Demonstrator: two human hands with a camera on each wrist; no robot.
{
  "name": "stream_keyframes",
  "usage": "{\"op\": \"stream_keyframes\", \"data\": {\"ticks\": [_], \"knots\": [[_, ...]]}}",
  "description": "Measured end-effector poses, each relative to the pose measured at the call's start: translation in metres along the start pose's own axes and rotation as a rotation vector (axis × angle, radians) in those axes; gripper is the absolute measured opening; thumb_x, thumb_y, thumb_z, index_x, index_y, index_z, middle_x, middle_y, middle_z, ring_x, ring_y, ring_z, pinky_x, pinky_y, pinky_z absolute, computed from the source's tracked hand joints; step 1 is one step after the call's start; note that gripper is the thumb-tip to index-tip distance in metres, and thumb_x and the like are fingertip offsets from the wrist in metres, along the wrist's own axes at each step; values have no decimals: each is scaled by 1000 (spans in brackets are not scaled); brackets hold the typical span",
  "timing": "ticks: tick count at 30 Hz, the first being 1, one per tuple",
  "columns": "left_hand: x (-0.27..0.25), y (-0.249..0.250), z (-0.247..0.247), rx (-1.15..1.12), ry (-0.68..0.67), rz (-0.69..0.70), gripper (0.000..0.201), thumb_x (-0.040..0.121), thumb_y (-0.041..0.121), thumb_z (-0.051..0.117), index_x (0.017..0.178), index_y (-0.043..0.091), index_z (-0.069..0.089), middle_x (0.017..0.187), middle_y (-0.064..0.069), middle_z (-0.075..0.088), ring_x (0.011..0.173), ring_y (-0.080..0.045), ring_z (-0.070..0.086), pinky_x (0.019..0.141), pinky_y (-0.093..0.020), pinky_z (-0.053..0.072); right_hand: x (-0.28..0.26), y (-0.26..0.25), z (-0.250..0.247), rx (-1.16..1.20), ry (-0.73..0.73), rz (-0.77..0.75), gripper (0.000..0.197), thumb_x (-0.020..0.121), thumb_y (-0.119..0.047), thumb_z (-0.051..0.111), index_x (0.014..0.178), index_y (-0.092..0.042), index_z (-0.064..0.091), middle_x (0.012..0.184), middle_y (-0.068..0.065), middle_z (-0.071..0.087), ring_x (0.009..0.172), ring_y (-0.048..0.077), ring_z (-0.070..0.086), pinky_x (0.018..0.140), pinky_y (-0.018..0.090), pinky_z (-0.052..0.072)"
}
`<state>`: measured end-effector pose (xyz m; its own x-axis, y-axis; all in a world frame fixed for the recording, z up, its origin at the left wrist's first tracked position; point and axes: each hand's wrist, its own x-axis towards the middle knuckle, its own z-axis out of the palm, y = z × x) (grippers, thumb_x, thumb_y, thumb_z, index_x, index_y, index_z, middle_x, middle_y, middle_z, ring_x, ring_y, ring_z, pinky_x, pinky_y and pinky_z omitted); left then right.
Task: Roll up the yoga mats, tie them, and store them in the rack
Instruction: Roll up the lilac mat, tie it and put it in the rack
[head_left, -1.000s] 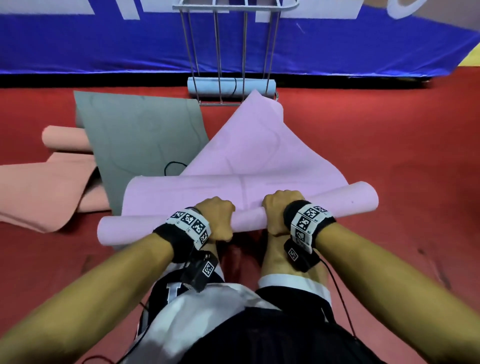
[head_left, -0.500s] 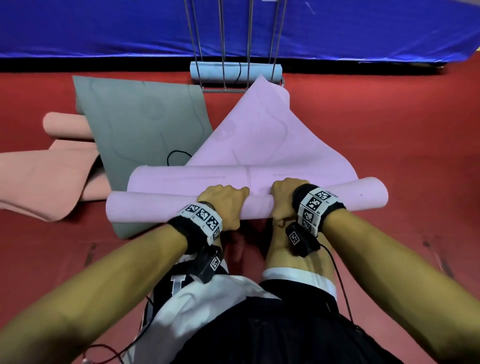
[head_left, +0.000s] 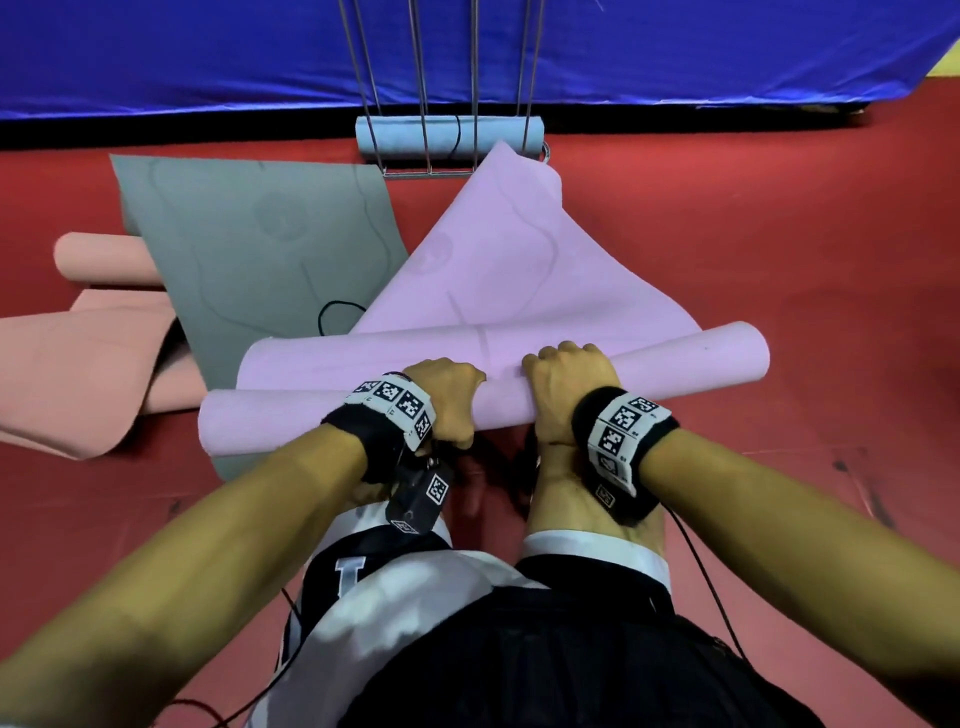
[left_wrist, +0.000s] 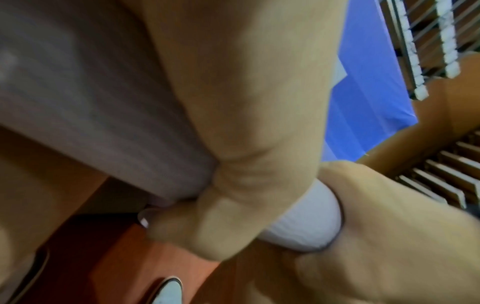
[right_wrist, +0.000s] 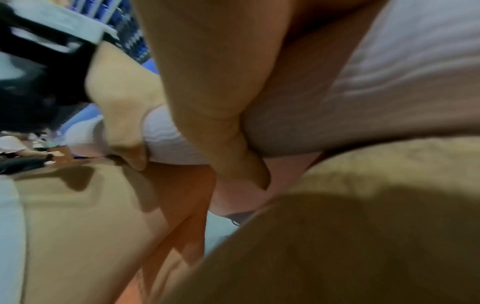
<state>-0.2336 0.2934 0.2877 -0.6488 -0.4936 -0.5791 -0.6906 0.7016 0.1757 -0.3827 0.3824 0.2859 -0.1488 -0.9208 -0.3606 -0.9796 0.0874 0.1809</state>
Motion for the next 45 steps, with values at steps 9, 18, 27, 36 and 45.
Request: {"op": "stream_keyframes", "data": {"ticks": [9,18,27,36,45], "knots": [[-17,4,42,213,326,-103,56,77,29,70,124,20,41,124,-6,49,114,-31,47,72,-39,35,15,-1,-12,3,-170,-51,37,62,-31,66,99,-26,63,89,-1,69,81,22,67,70,31,51],[-4,-3,16,189,257,-63,46,72,25,68,114,21,49,106,-4,63,97,-33,63,69,-35,42,43,4,-33,52,-375,-60,54,44,-38,82,93,-24,66,77,-2,69,70,19,69,72,36,62],[16,-18,-19,13,29,-33,54,49,38,82,98,32,60,86,4,67,79,-22,64,76,-36,58,23,-14,-4,55,32,-65,55,75,-31,71,124,-24,48,120,-1,58,113,25,56,96,44,36],[9,-16,7,140,291,-24,61,66,52,73,117,24,55,110,1,56,103,-26,58,82,-38,41,46,-9,-20,51,-93,-166,38,74,-34,66,111,-29,57,98,-6,67,93,21,67,74,32,44],[14,2,10,320,415,-108,54,78,21,65,127,22,42,115,-5,60,99,-31,65,87,-41,41,75,2,-41,139,-381,-140,44,53,-26,80,94,-24,65,76,-4,69,69,18,66,66,28,57]]}}
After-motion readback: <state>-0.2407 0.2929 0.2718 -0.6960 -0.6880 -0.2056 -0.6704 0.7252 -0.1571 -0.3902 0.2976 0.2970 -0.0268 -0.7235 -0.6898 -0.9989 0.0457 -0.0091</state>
